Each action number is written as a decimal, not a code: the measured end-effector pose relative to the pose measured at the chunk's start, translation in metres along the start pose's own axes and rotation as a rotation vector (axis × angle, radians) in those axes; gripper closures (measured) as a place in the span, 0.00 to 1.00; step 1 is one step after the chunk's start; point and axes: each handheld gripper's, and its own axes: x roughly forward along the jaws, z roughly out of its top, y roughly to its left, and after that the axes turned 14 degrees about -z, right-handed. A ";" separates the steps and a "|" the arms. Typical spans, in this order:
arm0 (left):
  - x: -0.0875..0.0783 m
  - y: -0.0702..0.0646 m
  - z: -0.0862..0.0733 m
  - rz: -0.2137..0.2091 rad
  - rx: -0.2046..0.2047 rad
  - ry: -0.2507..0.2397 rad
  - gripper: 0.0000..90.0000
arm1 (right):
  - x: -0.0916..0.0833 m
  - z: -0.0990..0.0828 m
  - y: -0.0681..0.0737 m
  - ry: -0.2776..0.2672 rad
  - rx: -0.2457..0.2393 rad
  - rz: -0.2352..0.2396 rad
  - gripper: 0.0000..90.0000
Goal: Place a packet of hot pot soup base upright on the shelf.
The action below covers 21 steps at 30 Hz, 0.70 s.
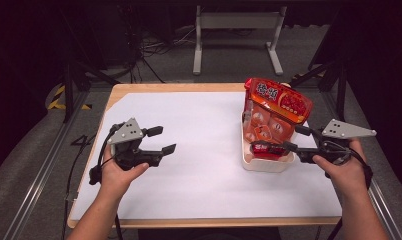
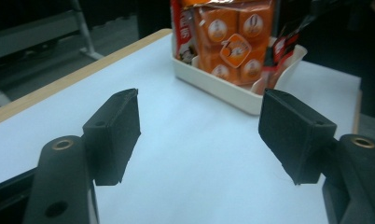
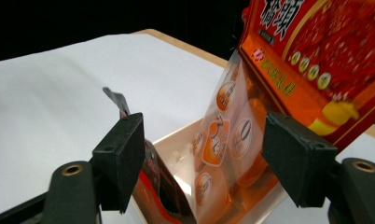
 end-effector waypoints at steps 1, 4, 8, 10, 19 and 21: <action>-0.002 0.000 -0.004 0.008 -0.003 -0.005 0.34 | 0.001 -0.002 0.000 0.003 0.000 0.001 0.35; -0.007 0.001 -0.014 0.020 -0.014 -0.017 0.33 | 0.002 -0.003 0.001 0.003 0.006 0.003 0.34; -0.009 0.002 -0.025 0.033 -0.034 -0.025 0.33 | 0.002 -0.004 0.003 -0.003 0.011 0.002 0.34; -0.011 0.004 -0.032 0.038 -0.059 -0.029 0.33 | 0.002 -0.006 0.005 0.004 0.013 0.002 0.34; -0.010 0.017 -0.051 0.123 -0.085 -0.002 0.33 | 0.003 -0.013 0.004 0.017 0.023 -0.003 0.34; -0.008 0.021 -0.056 0.135 -0.076 0.011 0.34 | 0.004 -0.016 0.004 0.026 0.026 -0.001 0.34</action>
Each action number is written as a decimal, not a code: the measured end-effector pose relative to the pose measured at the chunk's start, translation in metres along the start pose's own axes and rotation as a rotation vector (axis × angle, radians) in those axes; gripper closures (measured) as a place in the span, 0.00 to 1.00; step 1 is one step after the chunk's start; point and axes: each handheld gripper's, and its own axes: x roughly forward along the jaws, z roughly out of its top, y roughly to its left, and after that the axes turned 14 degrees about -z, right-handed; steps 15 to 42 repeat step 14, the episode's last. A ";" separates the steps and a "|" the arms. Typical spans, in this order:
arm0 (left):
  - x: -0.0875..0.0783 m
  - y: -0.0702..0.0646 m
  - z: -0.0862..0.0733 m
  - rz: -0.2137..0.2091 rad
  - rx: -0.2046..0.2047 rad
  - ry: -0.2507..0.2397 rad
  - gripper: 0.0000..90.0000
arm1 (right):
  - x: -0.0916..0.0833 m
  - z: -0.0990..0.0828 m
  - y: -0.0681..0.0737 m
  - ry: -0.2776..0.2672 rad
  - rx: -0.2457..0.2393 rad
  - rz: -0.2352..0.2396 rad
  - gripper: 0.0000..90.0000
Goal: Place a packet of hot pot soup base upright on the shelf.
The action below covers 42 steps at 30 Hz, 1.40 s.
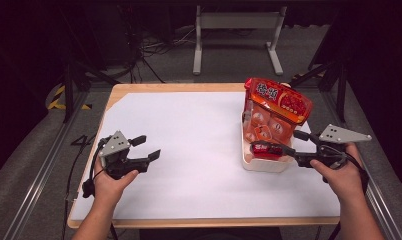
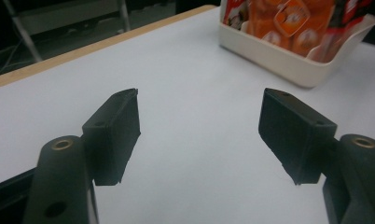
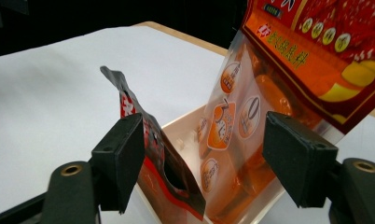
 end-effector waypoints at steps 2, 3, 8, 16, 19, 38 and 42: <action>0.001 0.004 -0.006 -0.011 -0.018 -0.009 0.34 | 0.001 -0.002 0.000 0.003 0.001 0.002 0.34; 0.001 0.006 -0.008 -0.018 -0.028 -0.014 0.34 | 0.001 -0.003 -0.001 0.006 0.000 0.002 0.34; -0.002 0.008 -0.018 -0.010 -0.041 -0.020 0.36 | 0.003 -0.006 -0.004 0.009 0.008 -0.006 0.34; -0.008 0.008 -0.019 -0.024 -0.062 -0.059 0.36 | 0.002 -0.009 -0.009 -0.002 0.024 -0.010 0.35; -0.008 0.008 -0.019 -0.024 -0.062 -0.059 0.36 | 0.002 -0.009 -0.009 -0.002 0.024 -0.010 0.35; -0.008 0.008 -0.019 -0.024 -0.062 -0.059 0.36 | 0.002 -0.009 -0.009 -0.002 0.024 -0.010 0.35; -0.008 0.008 -0.019 -0.024 -0.062 -0.059 0.36 | 0.002 -0.009 -0.009 -0.002 0.024 -0.010 0.35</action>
